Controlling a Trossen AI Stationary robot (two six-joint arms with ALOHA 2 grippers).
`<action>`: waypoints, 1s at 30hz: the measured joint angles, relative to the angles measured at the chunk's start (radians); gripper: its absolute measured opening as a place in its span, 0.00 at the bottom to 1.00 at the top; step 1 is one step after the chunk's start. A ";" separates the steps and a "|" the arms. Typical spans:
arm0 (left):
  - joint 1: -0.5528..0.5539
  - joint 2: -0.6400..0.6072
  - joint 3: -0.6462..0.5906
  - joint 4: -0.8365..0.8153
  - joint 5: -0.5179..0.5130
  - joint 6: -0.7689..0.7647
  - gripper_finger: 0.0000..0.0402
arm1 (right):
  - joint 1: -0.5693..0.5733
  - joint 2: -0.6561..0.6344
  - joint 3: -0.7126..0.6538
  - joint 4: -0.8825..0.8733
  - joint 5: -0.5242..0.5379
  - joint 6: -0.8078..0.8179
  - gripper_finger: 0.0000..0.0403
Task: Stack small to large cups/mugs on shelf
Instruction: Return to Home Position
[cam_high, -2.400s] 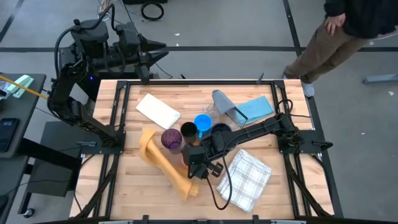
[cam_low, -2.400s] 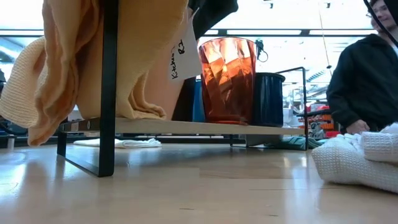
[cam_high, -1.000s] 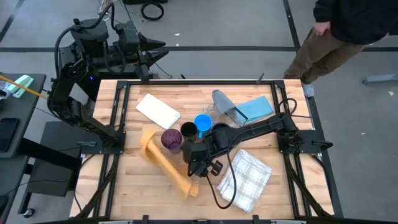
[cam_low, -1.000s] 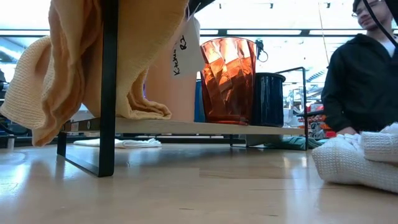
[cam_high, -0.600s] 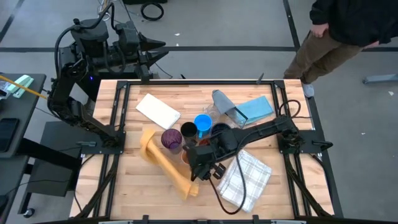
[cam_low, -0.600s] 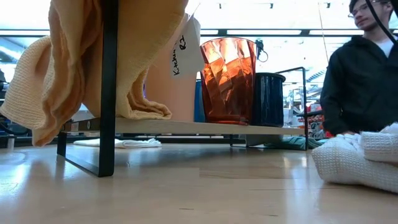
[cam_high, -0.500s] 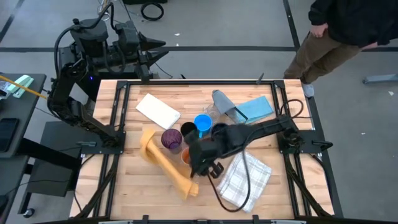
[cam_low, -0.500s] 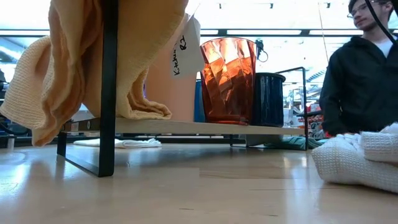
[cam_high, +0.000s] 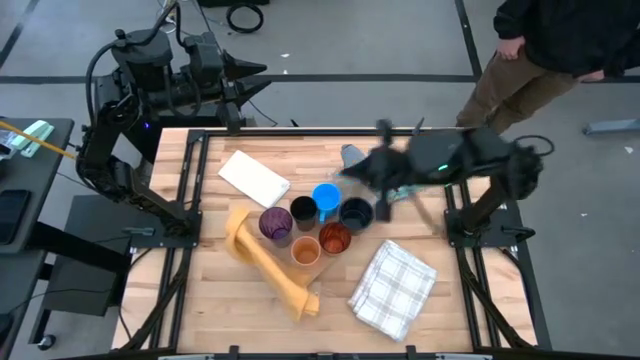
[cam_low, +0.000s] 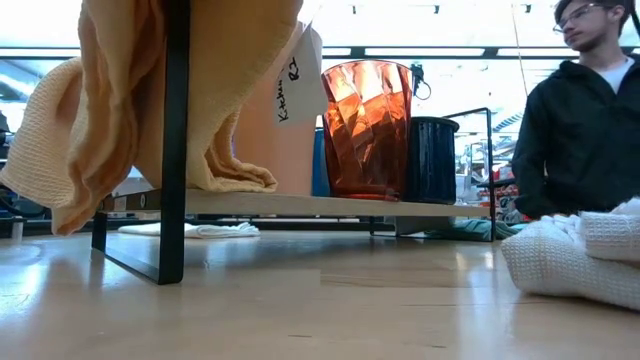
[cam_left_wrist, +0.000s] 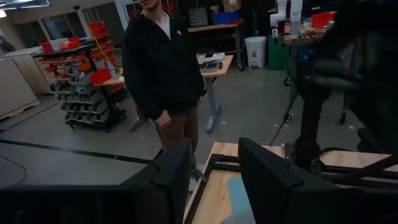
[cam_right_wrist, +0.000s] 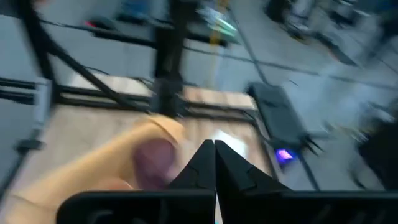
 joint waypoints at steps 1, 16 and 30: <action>0.000 0.000 0.000 0.000 0.000 0.000 0.36 | 0.002 -0.027 -0.001 -0.046 0.027 0.018 0.01; -0.002 0.013 -0.001 0.044 0.004 -0.005 0.36 | 0.008 -0.657 -0.471 -0.191 0.234 0.271 0.00; -0.004 0.038 0.000 0.065 0.015 -0.009 0.34 | 0.008 -1.375 -1.382 0.259 0.213 0.409 0.00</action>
